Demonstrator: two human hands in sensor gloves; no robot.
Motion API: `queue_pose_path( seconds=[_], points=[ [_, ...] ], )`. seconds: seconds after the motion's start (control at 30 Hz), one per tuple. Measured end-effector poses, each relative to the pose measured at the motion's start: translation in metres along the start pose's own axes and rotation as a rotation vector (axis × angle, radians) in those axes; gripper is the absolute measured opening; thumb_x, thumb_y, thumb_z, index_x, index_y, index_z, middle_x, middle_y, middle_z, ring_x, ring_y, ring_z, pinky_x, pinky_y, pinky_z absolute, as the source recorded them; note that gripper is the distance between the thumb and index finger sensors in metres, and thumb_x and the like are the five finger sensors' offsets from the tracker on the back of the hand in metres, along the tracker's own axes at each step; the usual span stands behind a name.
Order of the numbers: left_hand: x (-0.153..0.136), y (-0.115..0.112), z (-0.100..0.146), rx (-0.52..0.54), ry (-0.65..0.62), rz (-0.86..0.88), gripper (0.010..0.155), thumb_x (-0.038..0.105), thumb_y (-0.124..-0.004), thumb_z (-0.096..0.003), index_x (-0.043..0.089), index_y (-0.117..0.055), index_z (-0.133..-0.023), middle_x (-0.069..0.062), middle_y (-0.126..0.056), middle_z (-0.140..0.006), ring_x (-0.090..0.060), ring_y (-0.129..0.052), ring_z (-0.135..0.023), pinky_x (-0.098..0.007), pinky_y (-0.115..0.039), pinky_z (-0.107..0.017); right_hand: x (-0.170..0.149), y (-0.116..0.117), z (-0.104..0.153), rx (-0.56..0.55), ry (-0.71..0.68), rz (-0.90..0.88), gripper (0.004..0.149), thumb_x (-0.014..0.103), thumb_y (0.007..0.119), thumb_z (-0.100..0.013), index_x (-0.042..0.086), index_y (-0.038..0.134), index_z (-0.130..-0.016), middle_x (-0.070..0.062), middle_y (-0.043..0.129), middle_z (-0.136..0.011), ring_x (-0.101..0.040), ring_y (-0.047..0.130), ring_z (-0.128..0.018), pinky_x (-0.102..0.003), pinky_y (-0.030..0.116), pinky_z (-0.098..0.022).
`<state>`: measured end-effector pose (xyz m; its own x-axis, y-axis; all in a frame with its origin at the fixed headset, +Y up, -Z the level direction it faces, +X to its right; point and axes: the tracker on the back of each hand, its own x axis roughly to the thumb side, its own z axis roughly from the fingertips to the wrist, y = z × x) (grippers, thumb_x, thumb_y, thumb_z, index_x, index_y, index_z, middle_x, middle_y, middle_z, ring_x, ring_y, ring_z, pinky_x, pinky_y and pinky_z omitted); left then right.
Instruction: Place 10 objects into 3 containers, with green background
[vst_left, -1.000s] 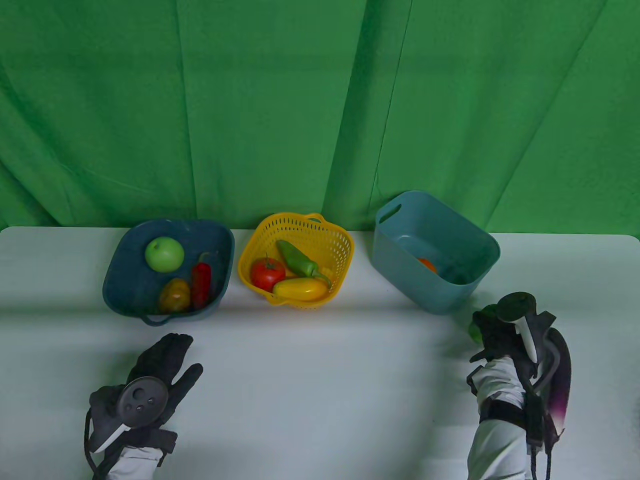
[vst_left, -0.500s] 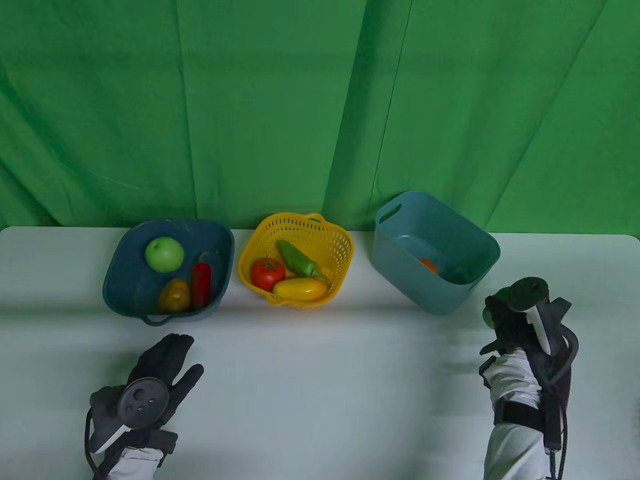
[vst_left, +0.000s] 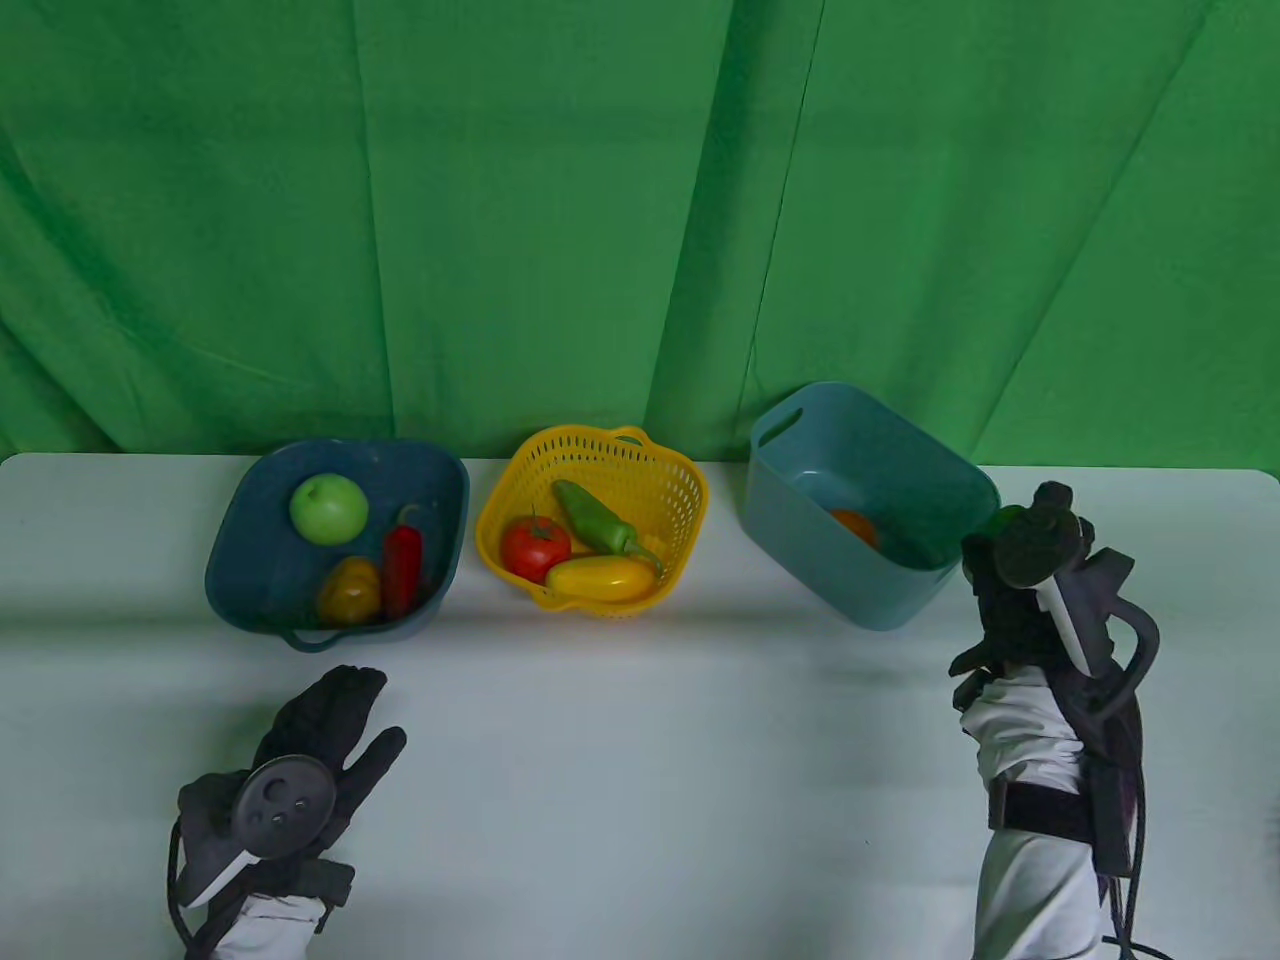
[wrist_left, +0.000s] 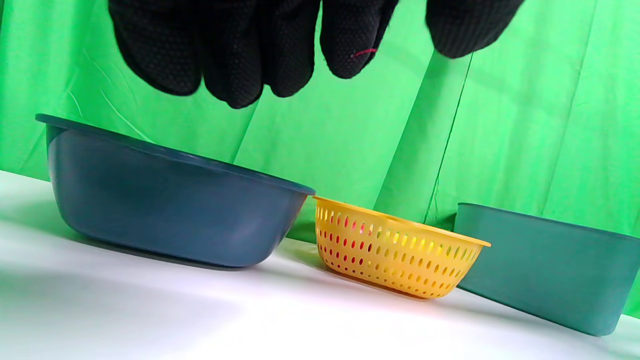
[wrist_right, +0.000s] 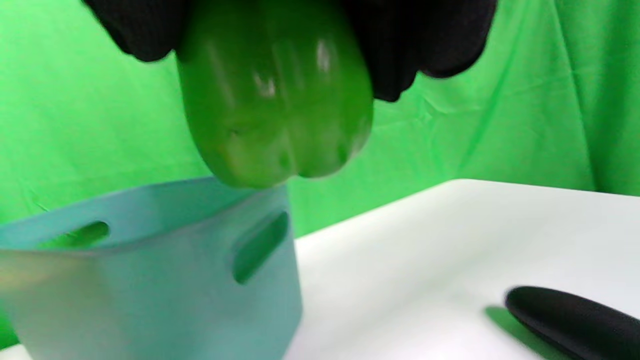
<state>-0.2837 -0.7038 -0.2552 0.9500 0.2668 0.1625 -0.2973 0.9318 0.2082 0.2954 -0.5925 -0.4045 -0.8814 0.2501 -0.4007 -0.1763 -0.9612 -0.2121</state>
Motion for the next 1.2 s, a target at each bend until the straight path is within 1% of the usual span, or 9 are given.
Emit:
queue_pose_path(
  seconds=[0.1,0.23,0.33,0.43,0.77,0.9,0.97,1.1,1.2],
  points=[
    [0.0,0.0,0.0,0.002,-0.001,0.001,0.067,0.06,-0.062,-0.0562,0.026,-0.059,-0.114,-0.014,-0.071,-0.114,-0.039,-0.08,-0.099,-0.057,-0.073,-0.064,0.012,-0.001,0.001,-0.03,-0.045,-0.028,0.085,0.053,0.068,-0.057,0.018,0.02,-0.118,-0.028,0.038,-0.121,-0.051,0.067,-0.096,-0.062,0.06,-0.071],
    [0.0,0.001,0.0,0.007,0.0,0.001,0.067,0.06,-0.063,-0.0562,0.025,-0.06,-0.114,-0.014,-0.071,-0.114,-0.039,-0.08,-0.099,-0.057,-0.073,-0.064,0.029,0.006,0.001,-0.061,-0.087,-0.047,0.085,0.053,0.067,-0.057,0.018,0.018,-0.118,-0.027,0.037,-0.121,-0.05,0.066,-0.097,-0.062,0.059,-0.072],
    [-0.001,0.001,0.0,0.012,0.0,0.003,0.067,0.06,-0.062,-0.0562,0.026,-0.059,-0.114,-0.014,-0.071,-0.114,-0.039,-0.08,-0.099,-0.057,-0.073,-0.064,0.039,0.015,0.0,-0.047,-0.115,-0.051,0.085,0.052,0.067,-0.057,0.019,0.017,-0.118,-0.027,0.035,-0.122,-0.05,0.064,-0.098,-0.062,0.057,-0.073],
    [-0.002,0.001,0.0,0.011,0.004,0.002,0.067,0.06,-0.062,-0.0562,0.026,-0.06,-0.114,-0.014,-0.071,-0.114,-0.039,-0.08,-0.099,-0.057,-0.073,-0.065,0.049,0.026,-0.001,-0.055,-0.15,-0.016,0.085,0.052,0.067,-0.056,0.021,0.017,-0.118,-0.025,0.035,-0.122,-0.049,0.064,-0.099,-0.062,0.057,-0.073],
    [-0.004,0.001,0.0,0.004,0.012,-0.007,0.067,0.06,-0.062,-0.0563,0.026,-0.06,-0.114,-0.014,-0.071,-0.114,-0.039,-0.08,-0.099,-0.057,-0.073,-0.064,0.061,0.048,-0.006,-0.023,-0.149,0.077,0.085,0.053,0.068,-0.056,0.022,0.018,-0.117,-0.024,0.036,-0.122,-0.047,0.064,-0.1,-0.062,0.057,-0.074],
    [-0.004,0.0,0.0,-0.001,0.014,-0.009,0.067,0.06,-0.063,-0.0562,0.026,-0.06,-0.114,-0.014,-0.071,-0.114,-0.039,-0.08,-0.099,-0.057,-0.073,-0.064,0.06,0.05,-0.006,-0.02,-0.155,0.087,0.086,0.054,0.067,-0.055,0.022,0.018,-0.117,-0.024,0.037,-0.122,-0.047,0.064,-0.1,-0.062,0.057,-0.074],
    [-0.003,0.0,0.0,-0.002,0.013,-0.012,0.067,0.06,-0.063,-0.0563,0.026,-0.06,-0.114,-0.015,-0.071,-0.114,-0.039,-0.08,-0.099,-0.057,-0.073,-0.064,0.058,0.048,-0.005,-0.037,-0.159,0.086,0.083,0.054,0.066,-0.056,0.023,0.019,-0.117,-0.022,0.037,-0.122,-0.047,0.064,-0.1,-0.062,0.057,-0.074],
    [-0.003,0.001,0.0,0.001,0.011,-0.012,0.067,0.06,-0.062,-0.0562,0.026,-0.06,-0.114,-0.014,-0.071,-0.114,-0.039,-0.08,-0.099,-0.057,-0.073,-0.064,0.053,0.04,-0.002,-0.05,-0.167,0.074,0.083,0.055,0.065,-0.056,0.022,0.02,-0.118,-0.023,0.038,-0.122,-0.048,0.063,-0.101,-0.064,0.055,-0.074],
    [-0.003,0.001,0.0,0.003,0.009,-0.01,0.067,0.06,-0.062,-0.0563,0.025,-0.06,-0.114,-0.014,-0.071,-0.114,-0.039,-0.08,-0.099,-0.057,-0.073,-0.065,0.046,0.033,0.004,-0.06,-0.18,0.06,0.08,0.056,0.062,-0.056,0.023,0.022,-0.118,-0.022,0.039,-0.122,-0.048,0.062,-0.101,-0.065,0.055,-0.074]
  ],
)
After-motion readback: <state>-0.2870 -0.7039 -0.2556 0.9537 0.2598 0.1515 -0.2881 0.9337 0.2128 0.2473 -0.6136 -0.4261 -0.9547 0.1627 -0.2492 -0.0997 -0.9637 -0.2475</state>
